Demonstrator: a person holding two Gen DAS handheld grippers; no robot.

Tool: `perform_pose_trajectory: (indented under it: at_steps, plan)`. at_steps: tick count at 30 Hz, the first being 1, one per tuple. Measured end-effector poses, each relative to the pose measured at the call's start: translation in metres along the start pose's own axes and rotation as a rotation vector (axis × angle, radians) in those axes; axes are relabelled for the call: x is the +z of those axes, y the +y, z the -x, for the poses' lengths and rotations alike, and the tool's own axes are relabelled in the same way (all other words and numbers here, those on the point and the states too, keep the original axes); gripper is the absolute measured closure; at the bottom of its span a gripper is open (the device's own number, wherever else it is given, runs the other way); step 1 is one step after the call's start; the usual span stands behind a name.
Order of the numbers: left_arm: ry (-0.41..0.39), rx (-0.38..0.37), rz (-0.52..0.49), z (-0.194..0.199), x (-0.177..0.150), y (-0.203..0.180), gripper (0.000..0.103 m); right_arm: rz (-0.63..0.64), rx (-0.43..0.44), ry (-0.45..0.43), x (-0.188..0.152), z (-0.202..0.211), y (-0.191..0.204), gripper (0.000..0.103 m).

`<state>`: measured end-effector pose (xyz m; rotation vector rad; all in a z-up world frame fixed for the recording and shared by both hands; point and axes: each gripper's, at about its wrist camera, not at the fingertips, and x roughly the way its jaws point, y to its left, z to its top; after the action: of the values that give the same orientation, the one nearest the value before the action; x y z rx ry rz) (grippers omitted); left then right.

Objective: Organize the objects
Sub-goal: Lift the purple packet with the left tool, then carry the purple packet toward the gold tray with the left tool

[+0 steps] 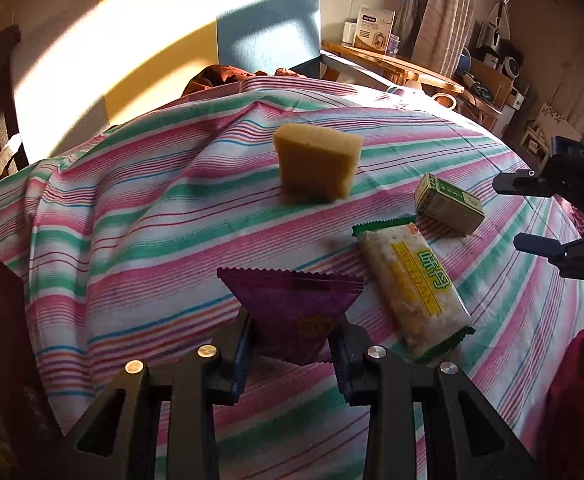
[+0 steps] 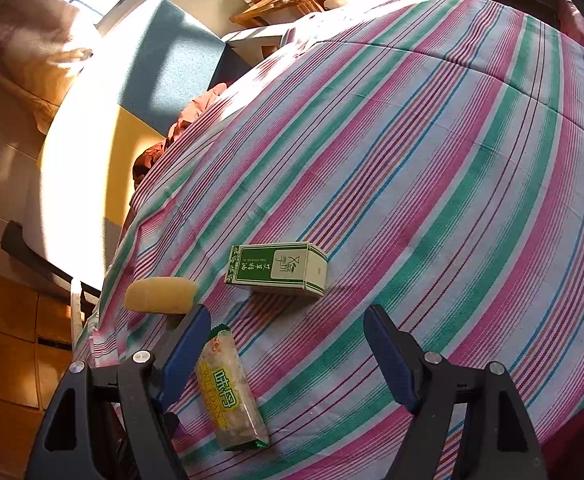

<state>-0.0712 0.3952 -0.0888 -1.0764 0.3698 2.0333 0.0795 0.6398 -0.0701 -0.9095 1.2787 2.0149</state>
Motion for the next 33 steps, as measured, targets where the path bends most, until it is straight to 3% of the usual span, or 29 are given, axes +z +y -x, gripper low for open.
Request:
perform_pose_trajectory:
  at_steps: [13,24,33]
  plan:
    - [0.002,-0.013,0.016,0.051,-0.063,-0.003,0.068,-0.040,-0.045,-0.019,0.002,-0.002,-0.007,0.023]
    - [-0.030,-0.025,0.023,0.076,-0.072,-0.007,0.069,-0.005,-0.074,-0.015,0.003,-0.005,-0.005,0.023]
    - [-0.073,-0.001,0.131,0.114,-0.078,0.032,0.069,0.072,-0.113,-0.038,0.002,-0.006,0.008,0.023]
